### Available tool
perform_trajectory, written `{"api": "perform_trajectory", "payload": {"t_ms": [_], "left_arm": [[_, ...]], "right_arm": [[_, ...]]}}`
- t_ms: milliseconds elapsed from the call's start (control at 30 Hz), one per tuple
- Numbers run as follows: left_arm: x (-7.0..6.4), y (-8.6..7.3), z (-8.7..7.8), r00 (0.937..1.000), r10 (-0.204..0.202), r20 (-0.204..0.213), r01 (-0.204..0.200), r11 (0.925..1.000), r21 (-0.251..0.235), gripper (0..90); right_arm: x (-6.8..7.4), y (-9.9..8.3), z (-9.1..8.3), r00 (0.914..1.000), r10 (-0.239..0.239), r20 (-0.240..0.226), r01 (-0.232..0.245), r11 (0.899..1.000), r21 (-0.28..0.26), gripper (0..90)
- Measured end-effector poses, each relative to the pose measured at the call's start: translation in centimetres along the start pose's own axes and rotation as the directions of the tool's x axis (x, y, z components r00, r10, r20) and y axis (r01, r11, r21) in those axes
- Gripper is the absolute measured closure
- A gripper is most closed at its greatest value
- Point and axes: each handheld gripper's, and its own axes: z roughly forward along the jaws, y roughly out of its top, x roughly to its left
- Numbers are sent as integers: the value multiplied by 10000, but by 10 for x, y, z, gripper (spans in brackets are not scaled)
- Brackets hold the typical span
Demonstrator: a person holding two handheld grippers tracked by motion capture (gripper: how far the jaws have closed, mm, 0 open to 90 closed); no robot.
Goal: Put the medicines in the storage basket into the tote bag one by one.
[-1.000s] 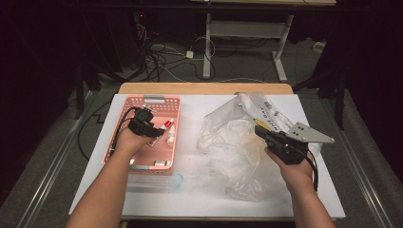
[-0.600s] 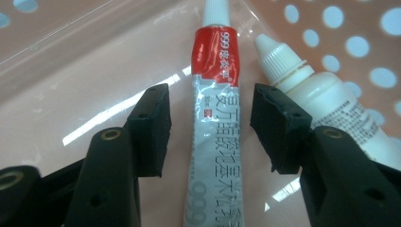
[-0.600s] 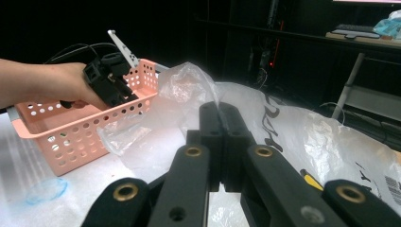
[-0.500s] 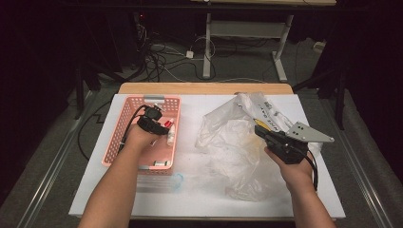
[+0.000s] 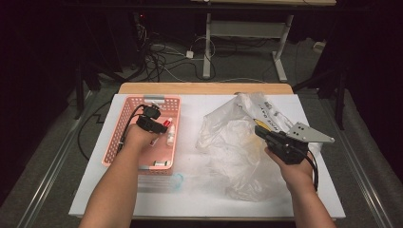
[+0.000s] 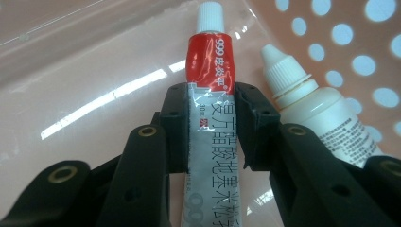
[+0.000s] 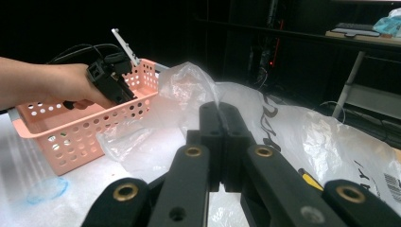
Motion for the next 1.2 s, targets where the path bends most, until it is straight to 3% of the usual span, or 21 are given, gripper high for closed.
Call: {"api": "perform_trajectory", "payload": {"t_ms": [167, 700, 800, 867, 1200], "left_arm": [[3, -1, -9, 9996, -271, -97, 270, 9996, -125, 663], [-12, -18, -50, 9999, -166, -31, 162, 9937, -1111, 663], [-17, -26, -58, 9998, -159, 103, 171, 9907, -1353, 662], [-21, -30, -64, 10000, -41, -37, 35, 9891, -1473, 662], [-30, -54, -85, 9997, -193, 163, 225, 9724, -2323, 662]], "right_arm": [[0, 0, 0, 10000, -11, -5, 11, 10000, -13, 900], [2, 3, -3, 10000, -37, 2, 37, 9999, -148, 900], [2, 3, -3, 10000, -55, 0, 55, 9999, -152, 900], [3, 4, -3, 10000, -52, -17, 52, 9999, -150, 900], [4, 5, -3, 10000, -69, -25, 68, 9998, -193, 900]]}}
